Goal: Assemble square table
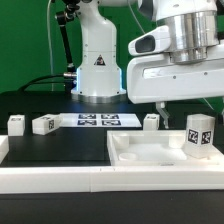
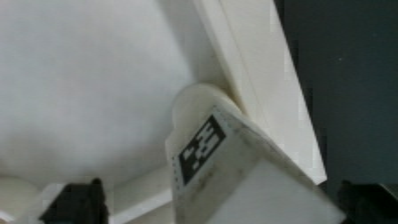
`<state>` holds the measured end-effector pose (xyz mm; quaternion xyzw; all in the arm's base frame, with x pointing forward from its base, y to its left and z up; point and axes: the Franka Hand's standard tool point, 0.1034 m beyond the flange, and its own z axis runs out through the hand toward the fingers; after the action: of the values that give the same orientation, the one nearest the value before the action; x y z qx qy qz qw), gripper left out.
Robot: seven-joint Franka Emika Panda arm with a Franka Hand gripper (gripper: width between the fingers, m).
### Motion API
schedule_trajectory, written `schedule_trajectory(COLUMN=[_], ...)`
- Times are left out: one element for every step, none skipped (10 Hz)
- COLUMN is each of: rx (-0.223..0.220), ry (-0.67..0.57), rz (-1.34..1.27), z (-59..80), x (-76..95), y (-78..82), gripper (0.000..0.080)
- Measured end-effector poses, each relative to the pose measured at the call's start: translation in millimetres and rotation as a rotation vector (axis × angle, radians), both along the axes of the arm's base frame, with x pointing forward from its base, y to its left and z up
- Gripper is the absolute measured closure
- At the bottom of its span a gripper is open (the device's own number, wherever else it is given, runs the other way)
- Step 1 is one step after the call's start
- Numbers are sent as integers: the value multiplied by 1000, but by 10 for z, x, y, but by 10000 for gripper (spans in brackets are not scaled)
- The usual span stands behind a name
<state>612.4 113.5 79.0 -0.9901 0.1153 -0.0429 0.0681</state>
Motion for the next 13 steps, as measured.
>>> schedule_trajectory(rx=[-22,-35,-55,-74,-80,-98,-109,-111,-112,-112,-110,-109,-109], ry=[-13,-19,-20,-15,-9,-19,-31,-34,-35,-35,-33,-32,-32], rz=[109,186,303,413,472,566,636,665,674,673,661,646,648], z=[10,21,26,27,39,48,48,46,46,45,45,46,46], x=[11,25,41,67,90,103,107,107,108,108,108,108,108], y=[1,8,15,39,63,80,86,76,72,72,73,73,73], gripper=[151,151,151,151,151,151,151,151,288,288,439,512,512])
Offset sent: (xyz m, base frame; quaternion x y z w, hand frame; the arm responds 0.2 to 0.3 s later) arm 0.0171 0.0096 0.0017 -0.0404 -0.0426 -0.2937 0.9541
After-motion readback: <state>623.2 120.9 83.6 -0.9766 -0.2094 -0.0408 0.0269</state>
